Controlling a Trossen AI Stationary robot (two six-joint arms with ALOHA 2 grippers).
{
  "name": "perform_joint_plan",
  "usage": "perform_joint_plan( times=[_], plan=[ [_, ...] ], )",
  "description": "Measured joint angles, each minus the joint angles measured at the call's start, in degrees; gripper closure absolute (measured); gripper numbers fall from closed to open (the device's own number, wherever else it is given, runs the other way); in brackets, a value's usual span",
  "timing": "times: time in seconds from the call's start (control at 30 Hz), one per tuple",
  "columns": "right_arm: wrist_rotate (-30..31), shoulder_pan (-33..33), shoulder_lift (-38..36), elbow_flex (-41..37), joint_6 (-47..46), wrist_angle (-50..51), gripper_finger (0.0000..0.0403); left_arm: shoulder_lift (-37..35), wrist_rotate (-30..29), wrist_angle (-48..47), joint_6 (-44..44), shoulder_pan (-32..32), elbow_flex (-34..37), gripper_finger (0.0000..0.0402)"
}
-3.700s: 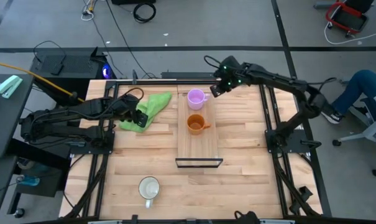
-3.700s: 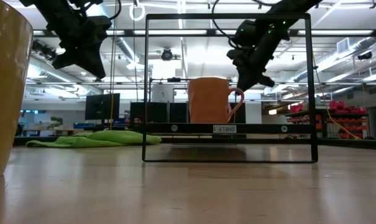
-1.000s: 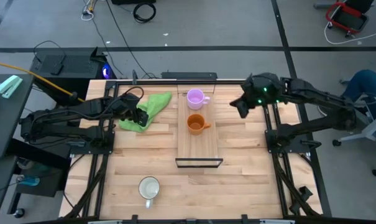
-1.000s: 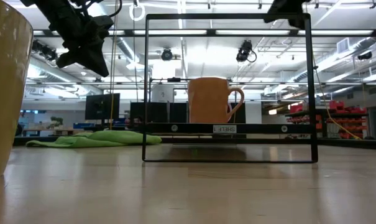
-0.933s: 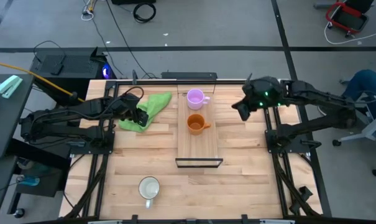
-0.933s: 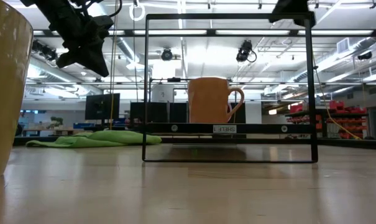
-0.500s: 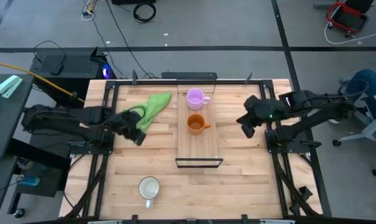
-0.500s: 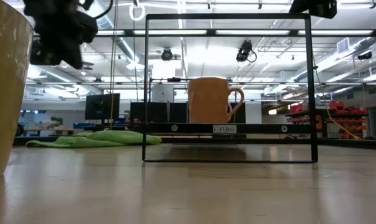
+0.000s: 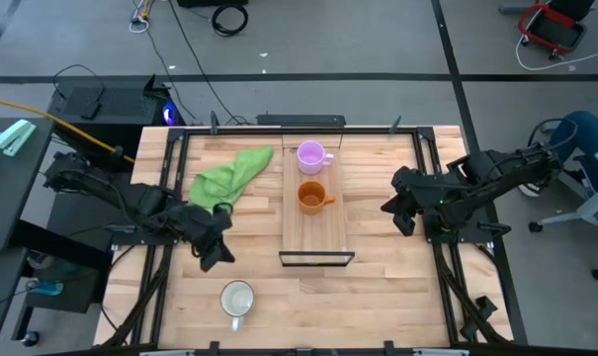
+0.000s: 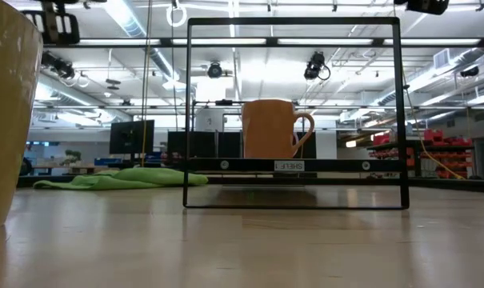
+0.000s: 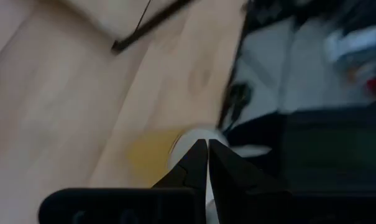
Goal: Stack small to large cups/mugs on shelf
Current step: Put the yellow mug on the shelf
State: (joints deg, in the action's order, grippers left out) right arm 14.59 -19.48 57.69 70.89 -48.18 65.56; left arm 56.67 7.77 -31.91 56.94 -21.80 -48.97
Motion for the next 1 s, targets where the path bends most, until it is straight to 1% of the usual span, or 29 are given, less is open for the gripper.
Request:
perform_joint_plan(
  times=[0.17, 0.23, 0.3, 0.43, 0.6, 0.77, 1.0],
  plan=[
    [2.57, -1.09, 0.21, 0.0, -4.36, -0.02, 0.0386, 7.87, -0.03, -17.39, -8.45, -1.71, -10.81, 0.0381],
    [3.95, -1.46, 0.57, 0.0, -6.09, -0.06, 0.0386, 11.17, -0.26, -22.84, -12.81, -1.8, -15.3, 0.0381],
    [4.95, -1.49, 1.06, 0.0, -7.42, -0.05, 0.0386, 14.64, -0.62, -26.37, -17.57, -2.13, -18.88, 0.038],
    [5.24, -1.45, 2.61, 0.0, -9.44, -0.07, 0.0386, 20.29, -0.65, -28.82, -26.82, -2.99, -23.14, 0.0373],
    [5.13, -2.31, 5.11, 0.0, -11.68, -0.02, 0.0386, 26.23, -0.43, -29.64, -33.41, -4.93, -24.65, 0.0357],
    [4.92, -3.39, 6.97, 0.0, -12.12, 0.0, 0.0386, 30.32, -0.42, -30.53, -34.64, -5.86, -24.63, 0.0338],
    [4.85, -3.59, 7.63, 0.0, -12.12, 0.02, 0.0386, 31.6, -0.42, -27.75, -31.75, -6.01, -24.65, 0.0307]
  ],
)
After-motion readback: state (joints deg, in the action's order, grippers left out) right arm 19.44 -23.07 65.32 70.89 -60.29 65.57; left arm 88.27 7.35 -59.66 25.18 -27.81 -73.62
